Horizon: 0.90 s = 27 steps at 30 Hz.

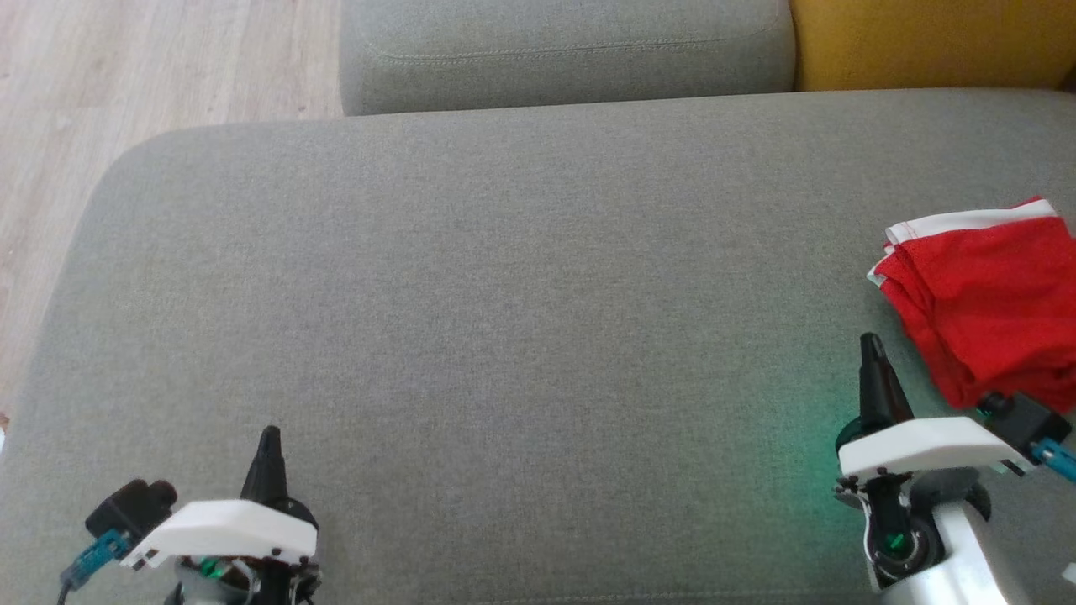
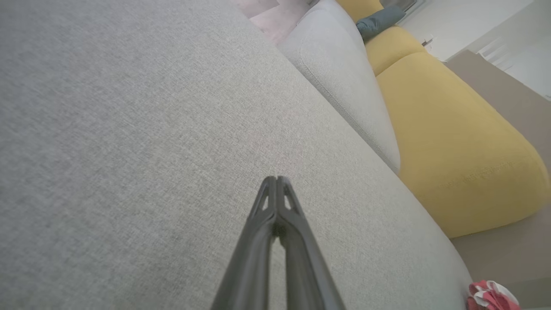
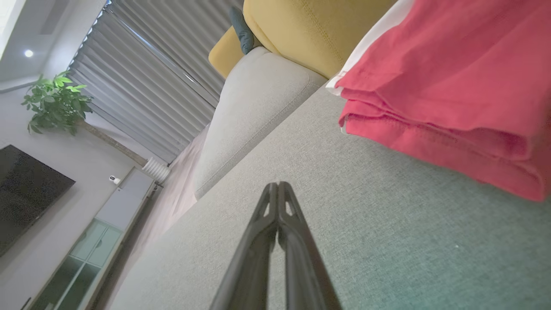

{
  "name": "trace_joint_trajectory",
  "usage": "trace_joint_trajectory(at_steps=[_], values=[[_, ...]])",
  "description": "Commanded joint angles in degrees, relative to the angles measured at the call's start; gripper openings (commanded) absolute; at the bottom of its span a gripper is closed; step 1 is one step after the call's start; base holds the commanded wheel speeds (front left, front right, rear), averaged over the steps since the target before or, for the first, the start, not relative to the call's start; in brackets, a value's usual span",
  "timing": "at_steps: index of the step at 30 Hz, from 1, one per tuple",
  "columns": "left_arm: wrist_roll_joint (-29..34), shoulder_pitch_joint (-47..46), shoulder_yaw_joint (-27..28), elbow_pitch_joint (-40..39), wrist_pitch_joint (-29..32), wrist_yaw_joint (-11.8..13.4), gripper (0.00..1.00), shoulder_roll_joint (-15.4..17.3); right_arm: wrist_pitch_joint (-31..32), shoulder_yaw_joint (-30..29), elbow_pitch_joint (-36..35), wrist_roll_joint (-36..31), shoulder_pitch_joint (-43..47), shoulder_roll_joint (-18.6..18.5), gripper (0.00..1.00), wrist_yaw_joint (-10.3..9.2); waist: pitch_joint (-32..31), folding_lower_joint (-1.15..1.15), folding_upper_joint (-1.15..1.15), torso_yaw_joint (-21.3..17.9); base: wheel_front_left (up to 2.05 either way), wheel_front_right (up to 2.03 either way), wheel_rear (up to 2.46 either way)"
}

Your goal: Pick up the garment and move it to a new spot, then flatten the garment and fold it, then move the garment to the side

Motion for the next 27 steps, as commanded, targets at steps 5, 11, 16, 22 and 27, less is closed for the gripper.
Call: trace_joint_trajectory(at_steps=[5, 11, 16, 22, 27], values=[[-4.1, -3.5, 2.1, -2.5, 1.1, -0.8, 0.00, 0.6, 1.1, -0.4, -3.2, 4.4, -0.5, -0.1, 0.00, 0.10, -0.1, 0.00, 0.00, 0.0, 0.00, 0.00, 0.00], [-7.8, -3.7, 2.7, -2.8, 2.2, -1.4, 0.00, 0.6, 2.1, -1.1, -4.2, 8.3, -0.1, -0.1, 0.00, 0.11, -0.2, 0.00, 0.00, 0.1, 0.00, 0.00, 0.00], [-11.0, -3.9, 3.2, -3.1, 3.0, -1.9, 0.00, 0.7, 3.0, -1.6, -5.1, 11.6, 0.3, 0.0, 0.00, 0.12, -0.3, 0.00, 0.00, 0.1, 0.00, 0.00, 0.00], [-14.7, -4.1, 3.9, -3.4, 4.0, -2.5, 0.00, 0.7, 4.0, -2.3, -6.1, 15.5, 0.8, 0.0, 0.00, 0.13, -0.4, 0.00, 0.00, 0.2, 0.00, 0.00, 0.00], [-18.5, -4.3, 4.5, -3.8, 5.0, -3.1, 0.00, 0.7, 4.9, -2.9, -7.2, 19.4, 1.2, 0.0, 0.00, 0.14, -0.5, 0.00, 0.00, 0.3, 0.00, 0.00, 0.00]])
